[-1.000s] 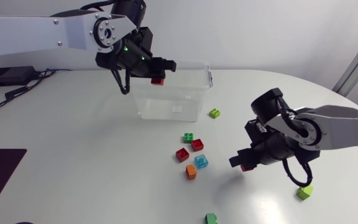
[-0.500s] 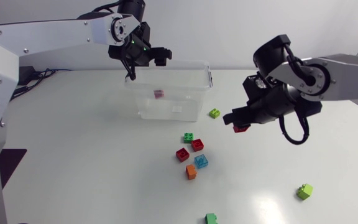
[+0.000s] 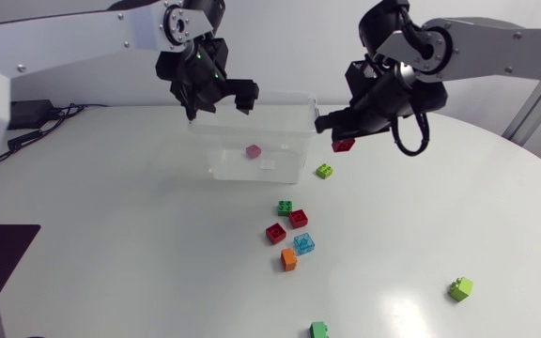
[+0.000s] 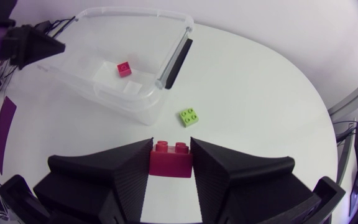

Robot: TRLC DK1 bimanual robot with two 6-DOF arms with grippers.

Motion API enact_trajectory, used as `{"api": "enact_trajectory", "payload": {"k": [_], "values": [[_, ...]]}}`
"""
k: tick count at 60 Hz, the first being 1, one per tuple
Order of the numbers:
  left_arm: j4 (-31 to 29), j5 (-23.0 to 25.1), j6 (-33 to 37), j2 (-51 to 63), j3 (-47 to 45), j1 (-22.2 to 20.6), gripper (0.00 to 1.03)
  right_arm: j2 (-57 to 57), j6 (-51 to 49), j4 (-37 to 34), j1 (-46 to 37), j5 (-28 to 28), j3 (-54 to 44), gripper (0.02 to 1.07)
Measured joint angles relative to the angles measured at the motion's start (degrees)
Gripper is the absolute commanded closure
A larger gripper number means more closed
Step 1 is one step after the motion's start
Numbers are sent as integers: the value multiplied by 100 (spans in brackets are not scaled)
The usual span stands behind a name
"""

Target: Place the duplo bricks in the container

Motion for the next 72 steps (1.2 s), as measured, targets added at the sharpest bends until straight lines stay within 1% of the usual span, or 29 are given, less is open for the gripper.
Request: {"api": "enact_trajectory", "payload": {"k": [13, 19, 28, 44, 46, 48, 50, 51, 53, 57, 60, 67, 72], "values": [[284, -2, 0, -1117, -1045, -247, 5, 702, 0, -24, 33, -20, 881, 79], [459, 0, 2, -1482, -1526, -267, 5, 916, -2, -87, 55, -17, 1325, 79], [894, -7, 42, -2092, -2610, -289, 5, 1167, 0, -151, 114, -20, 1989, 79], [1342, 0, 302, -2935, -4026, -496, 6, 1589, 0, -173, 352, -17, 2555, 77], [1394, 24, 330, -3034, -4181, -557, 6, 1687, 0, -175, 393, -20, 2643, 73], [1460, 24, 358, -3117, -4323, -629, 6, 1775, 0, -175, 428, -17, 2723, 64], [1528, 48, 389, -3171, -4448, -697, 6, 1884, 0, -195, 470, -15, 2813, 47], [1561, 68, 415, -3202, -4522, -739, 6, 1945, 0, -219, 490, -13, 2874, 34], [1615, 111, 463, -3244, -4666, -835, 6, 2098, 0, -304, 535, 2, 3032, 22], [1663, 181, 522, -3252, -4857, -984, 6, 2286, 2, -415, 592, 26, 3230, 9], [1705, 234, 586, -3252, -4977, -1078, 6, 2389, 2, -481, 621, 26, 3329, 7], [1792, 295, 748, -3244, -5145, -1342, 6, 2406, 2, -518, 619, 46, 3366, 7], [1860, 444, 892, -3174, -5180, -1480, 6, 2243, 4, -492, 577, 46, 3270, 7]]}}
